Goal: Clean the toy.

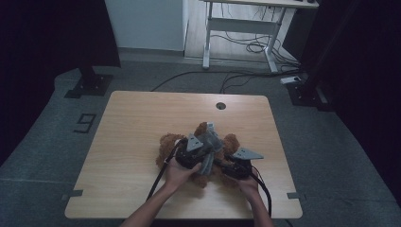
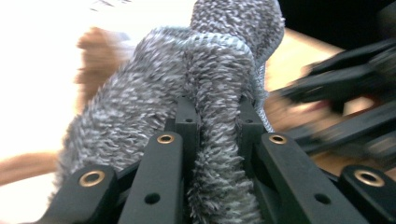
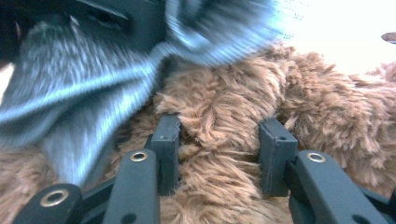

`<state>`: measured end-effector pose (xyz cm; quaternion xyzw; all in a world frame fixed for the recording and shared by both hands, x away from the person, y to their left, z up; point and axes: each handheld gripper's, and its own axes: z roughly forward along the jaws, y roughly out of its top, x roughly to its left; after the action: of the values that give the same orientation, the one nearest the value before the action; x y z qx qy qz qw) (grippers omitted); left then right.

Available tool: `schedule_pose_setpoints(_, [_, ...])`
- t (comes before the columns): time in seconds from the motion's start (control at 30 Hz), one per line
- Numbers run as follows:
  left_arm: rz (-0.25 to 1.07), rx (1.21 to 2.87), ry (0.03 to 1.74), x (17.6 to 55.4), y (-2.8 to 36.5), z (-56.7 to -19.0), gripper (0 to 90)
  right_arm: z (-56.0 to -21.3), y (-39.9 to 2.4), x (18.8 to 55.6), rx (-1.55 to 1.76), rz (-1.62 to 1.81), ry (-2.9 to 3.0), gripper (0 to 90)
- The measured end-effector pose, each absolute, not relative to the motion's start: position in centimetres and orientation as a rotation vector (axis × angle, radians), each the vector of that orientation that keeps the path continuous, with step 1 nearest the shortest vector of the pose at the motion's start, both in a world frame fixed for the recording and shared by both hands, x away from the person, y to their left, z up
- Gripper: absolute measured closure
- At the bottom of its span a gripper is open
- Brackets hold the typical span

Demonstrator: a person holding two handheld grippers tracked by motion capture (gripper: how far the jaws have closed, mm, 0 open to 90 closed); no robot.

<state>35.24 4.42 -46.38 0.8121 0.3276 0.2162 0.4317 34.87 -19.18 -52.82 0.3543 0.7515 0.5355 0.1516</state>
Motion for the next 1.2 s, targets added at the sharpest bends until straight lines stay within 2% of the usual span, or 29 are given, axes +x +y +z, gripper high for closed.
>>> schedule_pose_setpoints(0.17, [0.454,1.941,0.871,35.2,8.4,-46.2,77.2,-52.9,-19.2,34.7,0.997,1.556,2.16,58.5])
schedule_pose_setpoints(0.33, [0.581,1.9,0.898,33.9,11.6,-45.2,77.2,-53.0,-19.3,34.6,1.009,1.558,2.153,58.5])
schedule_pose_setpoints(0.6, [0.439,1.782,1.119,35.2,18.4,-49.2,77.2,-53.2,-19.4,34.8,0.992,1.576,2.153,58.4])
schedule_pose_setpoints(0.77, [0.373,1.808,1.176,36.2,20.1,-50.6,77.2,-53.2,-19.4,34.7,0.997,1.574,2.144,58.4])
schedule_pose_setpoints(0.93, [0.347,1.841,1.21,36.6,20.3,-52.2,77.3,-53.3,-19.4,34.7,0.999,1.577,2.143,58.4])
schedule_pose_setpoints(1.2, [0.33,1.79,1.196,36.1,21.1,-51.1,77.2,-53.3,-19.5,34.7,0.998,1.578,2.141,58.3])
